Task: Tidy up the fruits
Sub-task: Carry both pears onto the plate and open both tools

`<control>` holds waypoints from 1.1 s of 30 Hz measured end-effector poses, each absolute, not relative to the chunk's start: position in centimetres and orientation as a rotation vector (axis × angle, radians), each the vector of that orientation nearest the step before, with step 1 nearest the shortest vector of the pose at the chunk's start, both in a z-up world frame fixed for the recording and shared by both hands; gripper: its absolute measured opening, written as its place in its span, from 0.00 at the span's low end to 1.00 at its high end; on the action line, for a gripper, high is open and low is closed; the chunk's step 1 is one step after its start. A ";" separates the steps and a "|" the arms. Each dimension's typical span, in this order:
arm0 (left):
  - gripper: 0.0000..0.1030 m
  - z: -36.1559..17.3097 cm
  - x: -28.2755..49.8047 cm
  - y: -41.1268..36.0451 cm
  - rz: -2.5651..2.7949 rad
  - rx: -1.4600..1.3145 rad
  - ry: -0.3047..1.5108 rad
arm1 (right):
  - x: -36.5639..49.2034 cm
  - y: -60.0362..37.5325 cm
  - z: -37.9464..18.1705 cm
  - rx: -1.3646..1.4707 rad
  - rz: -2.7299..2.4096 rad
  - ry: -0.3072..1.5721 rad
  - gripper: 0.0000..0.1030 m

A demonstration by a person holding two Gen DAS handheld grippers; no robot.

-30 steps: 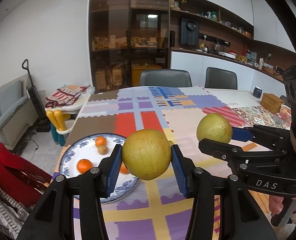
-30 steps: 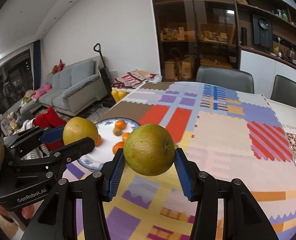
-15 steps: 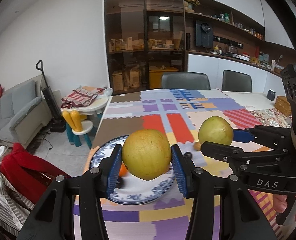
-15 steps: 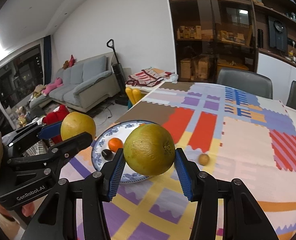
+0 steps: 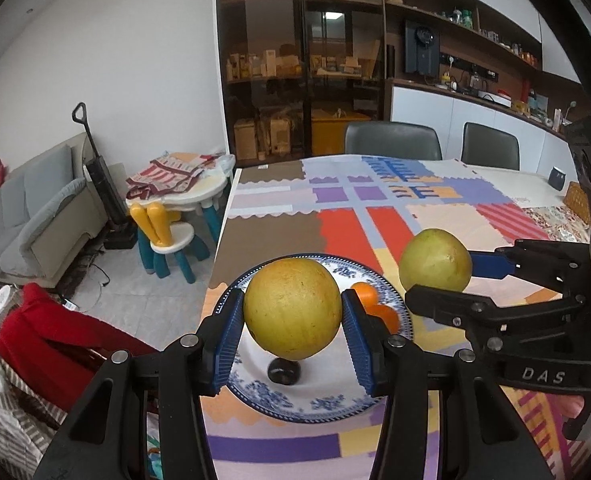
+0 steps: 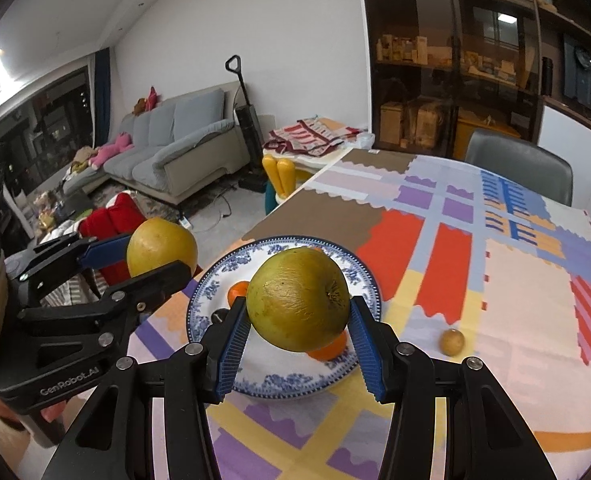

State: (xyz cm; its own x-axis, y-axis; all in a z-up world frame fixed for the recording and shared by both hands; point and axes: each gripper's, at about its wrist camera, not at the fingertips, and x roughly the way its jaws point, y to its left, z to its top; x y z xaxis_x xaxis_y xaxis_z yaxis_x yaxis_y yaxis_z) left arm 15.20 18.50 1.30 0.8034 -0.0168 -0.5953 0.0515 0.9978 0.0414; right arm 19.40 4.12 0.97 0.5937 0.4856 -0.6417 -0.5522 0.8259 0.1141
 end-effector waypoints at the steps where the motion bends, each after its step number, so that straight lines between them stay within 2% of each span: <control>1: 0.46 1.2 15.5 18.7 -0.039 0.061 0.641 | 19.6 4.4 0.8 -0.104 0.603 0.720 0.49; 24: 0.46 -5.2 25.5 22.2 -0.068 0.006 0.882 | 25.2 9.0 -5.2 -0.169 0.560 0.901 0.49; 33: 0.48 -6.3 26.1 22.3 -0.052 0.015 0.928 | 25.9 9.3 -5.8 -0.170 0.550 0.921 0.50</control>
State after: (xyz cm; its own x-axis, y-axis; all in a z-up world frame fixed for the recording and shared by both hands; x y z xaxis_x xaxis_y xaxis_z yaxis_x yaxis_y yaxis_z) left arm 26.15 22.33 -6.25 0.5981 -0.0383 -0.8005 0.0510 0.9987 -0.0097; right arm 25.93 9.32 -5.76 0.4790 0.3777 -0.7924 -0.5192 0.8498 0.0911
